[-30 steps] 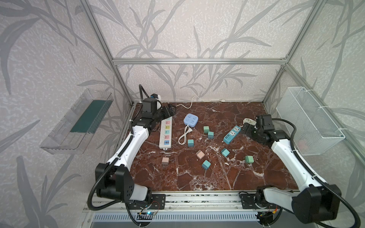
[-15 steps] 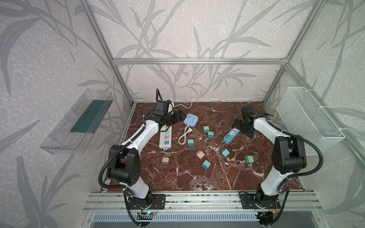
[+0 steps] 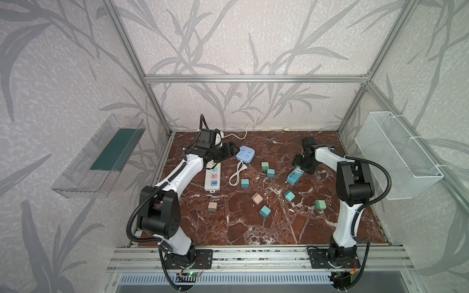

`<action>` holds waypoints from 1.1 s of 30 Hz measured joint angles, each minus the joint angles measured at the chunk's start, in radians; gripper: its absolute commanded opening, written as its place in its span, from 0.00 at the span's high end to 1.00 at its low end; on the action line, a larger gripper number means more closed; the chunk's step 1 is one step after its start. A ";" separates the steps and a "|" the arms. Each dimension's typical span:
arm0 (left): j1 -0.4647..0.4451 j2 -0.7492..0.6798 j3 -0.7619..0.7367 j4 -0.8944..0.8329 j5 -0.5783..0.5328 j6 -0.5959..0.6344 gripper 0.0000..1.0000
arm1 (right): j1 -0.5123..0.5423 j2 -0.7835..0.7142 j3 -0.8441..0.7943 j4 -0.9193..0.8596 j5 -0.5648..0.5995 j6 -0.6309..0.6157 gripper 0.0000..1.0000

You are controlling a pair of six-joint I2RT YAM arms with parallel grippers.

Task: Insert the plug

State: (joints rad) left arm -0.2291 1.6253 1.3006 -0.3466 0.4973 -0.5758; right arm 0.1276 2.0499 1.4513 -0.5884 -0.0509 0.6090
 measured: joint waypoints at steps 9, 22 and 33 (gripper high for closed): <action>0.000 0.000 0.000 -0.001 0.003 0.000 0.19 | 0.047 -0.007 -0.003 -0.004 0.039 -0.119 0.49; -0.053 -0.002 -0.010 0.003 -0.001 0.026 0.21 | 0.122 -0.033 -0.035 -0.019 0.016 -0.371 0.28; -0.098 -0.006 -0.022 0.008 0.000 0.026 0.22 | 0.116 -0.430 -0.142 -0.093 0.052 -0.309 0.27</action>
State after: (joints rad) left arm -0.3271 1.6192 1.2785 -0.3389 0.4973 -0.5495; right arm 0.2440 1.6196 1.3090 -0.6815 0.0013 0.3004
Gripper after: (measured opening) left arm 0.781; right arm 0.736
